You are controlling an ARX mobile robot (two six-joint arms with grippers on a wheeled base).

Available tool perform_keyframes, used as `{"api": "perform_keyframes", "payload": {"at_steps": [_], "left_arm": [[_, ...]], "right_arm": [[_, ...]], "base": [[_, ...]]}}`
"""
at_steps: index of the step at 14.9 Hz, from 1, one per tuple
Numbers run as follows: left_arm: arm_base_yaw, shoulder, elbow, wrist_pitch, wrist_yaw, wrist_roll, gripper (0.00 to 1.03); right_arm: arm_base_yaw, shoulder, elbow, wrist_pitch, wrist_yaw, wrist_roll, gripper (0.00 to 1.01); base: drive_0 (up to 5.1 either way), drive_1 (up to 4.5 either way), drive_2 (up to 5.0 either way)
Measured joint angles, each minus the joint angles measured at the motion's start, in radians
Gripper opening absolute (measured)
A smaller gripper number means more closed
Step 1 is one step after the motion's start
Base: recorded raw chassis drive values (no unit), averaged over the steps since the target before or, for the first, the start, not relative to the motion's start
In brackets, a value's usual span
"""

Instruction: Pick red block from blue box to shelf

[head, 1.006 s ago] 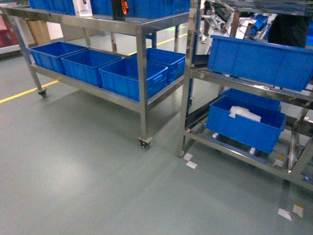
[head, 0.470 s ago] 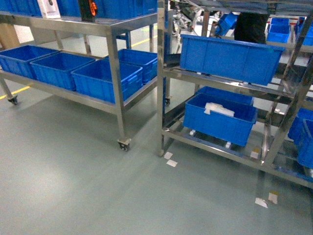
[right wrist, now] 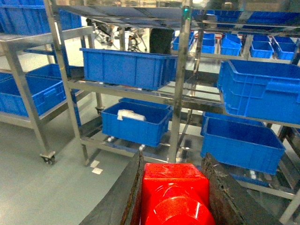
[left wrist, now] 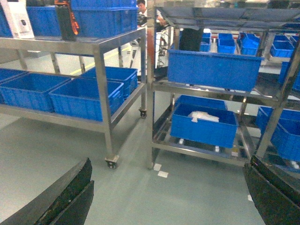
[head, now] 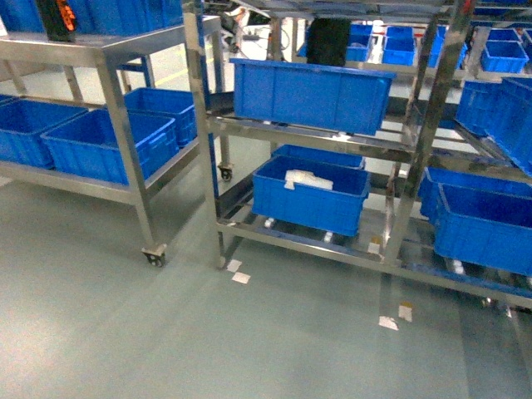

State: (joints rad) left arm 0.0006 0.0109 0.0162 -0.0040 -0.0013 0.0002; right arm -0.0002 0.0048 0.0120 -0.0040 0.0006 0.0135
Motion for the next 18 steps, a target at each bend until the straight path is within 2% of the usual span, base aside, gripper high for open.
{"api": "perform_keyframes", "payload": {"at_steps": [15,18], "left_arm": [[-0.001,0.0,0.0,0.0,0.0,0.0,0.98],[-0.002,0.0,0.0,0.0,0.001,0.0,0.98]], "right_arm": [[0.0,0.0,0.0,0.0,0.0,0.0,0.29],[0.0,0.0,0.0,0.0,0.001,0.0,0.29]], "base": [[-1.6,-1.61,-1.6],[-0.3,-0.29,-0.3]]}}
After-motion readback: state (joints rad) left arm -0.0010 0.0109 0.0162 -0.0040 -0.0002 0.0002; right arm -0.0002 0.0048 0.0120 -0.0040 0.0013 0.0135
